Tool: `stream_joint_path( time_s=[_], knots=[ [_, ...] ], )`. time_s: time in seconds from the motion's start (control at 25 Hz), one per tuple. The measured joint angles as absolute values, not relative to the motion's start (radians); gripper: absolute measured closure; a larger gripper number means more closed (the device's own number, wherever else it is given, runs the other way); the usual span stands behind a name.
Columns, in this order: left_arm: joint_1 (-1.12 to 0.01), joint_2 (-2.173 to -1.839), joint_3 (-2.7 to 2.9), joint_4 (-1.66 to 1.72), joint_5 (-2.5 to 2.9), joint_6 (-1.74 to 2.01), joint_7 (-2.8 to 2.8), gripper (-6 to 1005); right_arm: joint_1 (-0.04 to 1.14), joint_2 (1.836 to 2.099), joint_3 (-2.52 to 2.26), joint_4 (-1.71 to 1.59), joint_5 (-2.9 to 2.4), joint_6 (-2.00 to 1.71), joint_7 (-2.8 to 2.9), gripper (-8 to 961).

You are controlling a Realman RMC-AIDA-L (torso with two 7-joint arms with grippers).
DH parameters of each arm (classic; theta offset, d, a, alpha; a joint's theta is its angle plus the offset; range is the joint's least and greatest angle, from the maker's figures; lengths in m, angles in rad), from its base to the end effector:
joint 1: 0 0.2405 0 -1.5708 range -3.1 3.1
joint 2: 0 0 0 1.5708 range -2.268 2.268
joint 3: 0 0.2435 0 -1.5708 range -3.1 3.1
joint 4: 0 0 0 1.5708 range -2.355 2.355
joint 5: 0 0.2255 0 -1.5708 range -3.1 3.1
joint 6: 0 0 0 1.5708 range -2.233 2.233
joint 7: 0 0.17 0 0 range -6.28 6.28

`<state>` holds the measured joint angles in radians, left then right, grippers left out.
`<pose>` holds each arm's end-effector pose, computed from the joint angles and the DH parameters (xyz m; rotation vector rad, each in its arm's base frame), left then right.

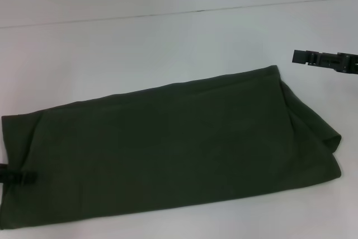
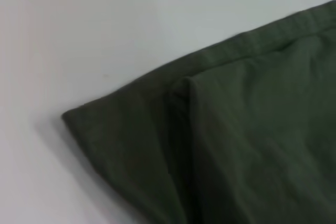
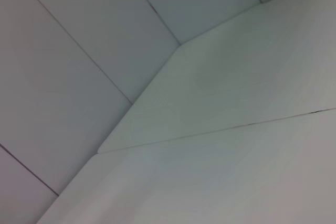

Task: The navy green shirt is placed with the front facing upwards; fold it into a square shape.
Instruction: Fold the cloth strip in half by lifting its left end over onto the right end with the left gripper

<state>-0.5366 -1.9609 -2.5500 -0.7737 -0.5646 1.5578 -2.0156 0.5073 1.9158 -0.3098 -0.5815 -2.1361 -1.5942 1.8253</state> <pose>-0.3468 0.3307 0.0442 -2.4670 -1.4504 0.0346 0.3204 0.3504 0.0783 -2.2658 1.3262 0.8405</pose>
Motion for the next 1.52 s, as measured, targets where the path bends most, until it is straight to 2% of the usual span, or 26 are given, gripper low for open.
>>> stream_joint_path(
  time_s=[0.4,1.16,1.24,1.52],
  knots=[
    [-0.558,-1.982,-2.542,-0.773,-0.574,1.557,-2.013,111,0.506,1.913,-0.31,-0.581,-2.135,-1.594,1.825,96],
    [-0.563,-1.983,-2.558,-0.787,-0.571,1.535,-2.059,158,0.508,1.912,-0.309,-0.581,-2.136,-1.585,1.825,96],
    [-0.562,-1.977,-2.56,-0.787,-0.571,1.524,-2.072,183,0.508,1.913,-0.309,-0.581,-2.136,-1.586,1.825,97],
    [-0.56,-1.982,-2.556,-0.787,-0.566,1.512,-2.075,443,0.505,1.911,-0.308,-0.581,-2.135,-1.585,1.825,98]
  ],
)
